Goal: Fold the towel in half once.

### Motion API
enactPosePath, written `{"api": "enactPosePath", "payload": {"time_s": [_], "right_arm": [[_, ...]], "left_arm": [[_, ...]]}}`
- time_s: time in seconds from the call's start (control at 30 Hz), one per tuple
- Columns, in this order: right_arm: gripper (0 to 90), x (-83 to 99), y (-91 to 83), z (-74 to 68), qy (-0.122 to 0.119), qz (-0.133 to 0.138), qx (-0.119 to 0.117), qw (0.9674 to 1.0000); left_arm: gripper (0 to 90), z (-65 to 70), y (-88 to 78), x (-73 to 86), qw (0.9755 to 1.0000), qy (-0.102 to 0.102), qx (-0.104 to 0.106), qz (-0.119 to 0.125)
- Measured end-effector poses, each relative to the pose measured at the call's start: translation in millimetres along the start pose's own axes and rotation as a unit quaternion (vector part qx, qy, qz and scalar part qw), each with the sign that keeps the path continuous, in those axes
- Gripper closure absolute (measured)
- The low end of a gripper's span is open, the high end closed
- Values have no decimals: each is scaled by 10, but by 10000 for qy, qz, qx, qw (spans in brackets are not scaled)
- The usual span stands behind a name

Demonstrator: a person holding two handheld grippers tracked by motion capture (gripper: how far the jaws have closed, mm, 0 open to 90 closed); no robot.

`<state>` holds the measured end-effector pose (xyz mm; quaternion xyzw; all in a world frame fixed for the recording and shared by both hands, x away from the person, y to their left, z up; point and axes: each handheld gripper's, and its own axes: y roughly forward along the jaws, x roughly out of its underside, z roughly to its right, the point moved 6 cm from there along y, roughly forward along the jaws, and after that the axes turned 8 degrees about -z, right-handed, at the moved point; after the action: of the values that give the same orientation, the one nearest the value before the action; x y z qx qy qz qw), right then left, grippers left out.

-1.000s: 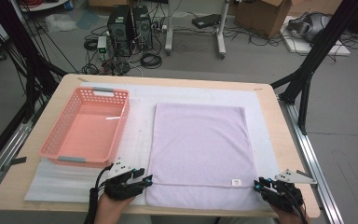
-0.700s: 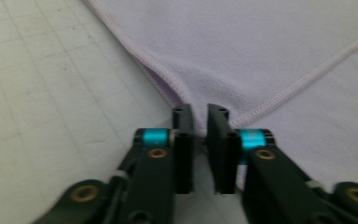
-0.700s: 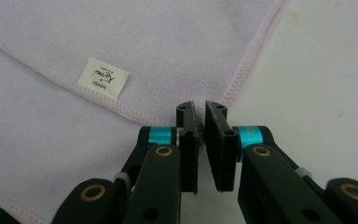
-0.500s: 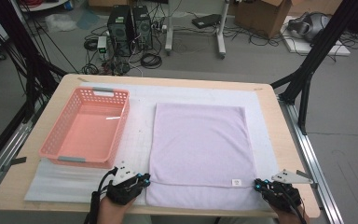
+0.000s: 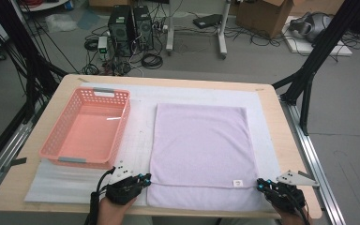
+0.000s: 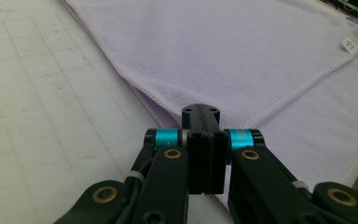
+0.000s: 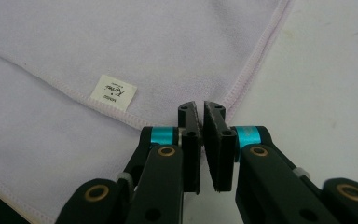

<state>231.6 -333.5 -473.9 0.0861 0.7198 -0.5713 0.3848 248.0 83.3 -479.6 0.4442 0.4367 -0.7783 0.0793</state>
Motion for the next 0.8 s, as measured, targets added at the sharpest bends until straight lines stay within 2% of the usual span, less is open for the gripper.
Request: {"api": "enactPosePath", "payload": {"time_s": [0.07, 0.1, 0.13, 0.17, 0.23, 0.37, 0.4, 0.63, 0.8], "right_arm": [[850, 1, 4, 0, -22, -15, 10, 10000], [849, 3, 5, -3, -18, -25, 8, 10000], [848, 3, 6, -7, -7, -31, 1, 10000], [848, 3, 9, -7, -6, -27, 5, 10000], [848, 3, 12, -2, -23, -37, 9, 10000], [848, 2, 14, -2, -49, -28, 13, 10000], [847, 2, 13, -2, -49, -23, 15, 10000], [848, 10, -11, 5, -24, 0, 16, 10000], [848, 9, -12, 3, -5, 14, 5, 10000]], "left_arm": [[855, -1, 19, 6, 10000, -52, -76, 7], [732, -6, 39, 9, 9999, -94, -65, -72], [651, -7, 60, 16, 9998, -144, -92, -124], [621, -5, 75, 23, 9998, -131, -102, -140], [630, -4, 100, 28, 9996, -121, -154, -187], [840, -1, 110, 19, 9993, -39, -323, -161], [859, 3, 106, 16, 9993, -12, -337, -168], [872, 25, 38, -19, 9996, 32, -278, 24], [867, 21, 19, -23, 9997, 26, -242, 50]]}}
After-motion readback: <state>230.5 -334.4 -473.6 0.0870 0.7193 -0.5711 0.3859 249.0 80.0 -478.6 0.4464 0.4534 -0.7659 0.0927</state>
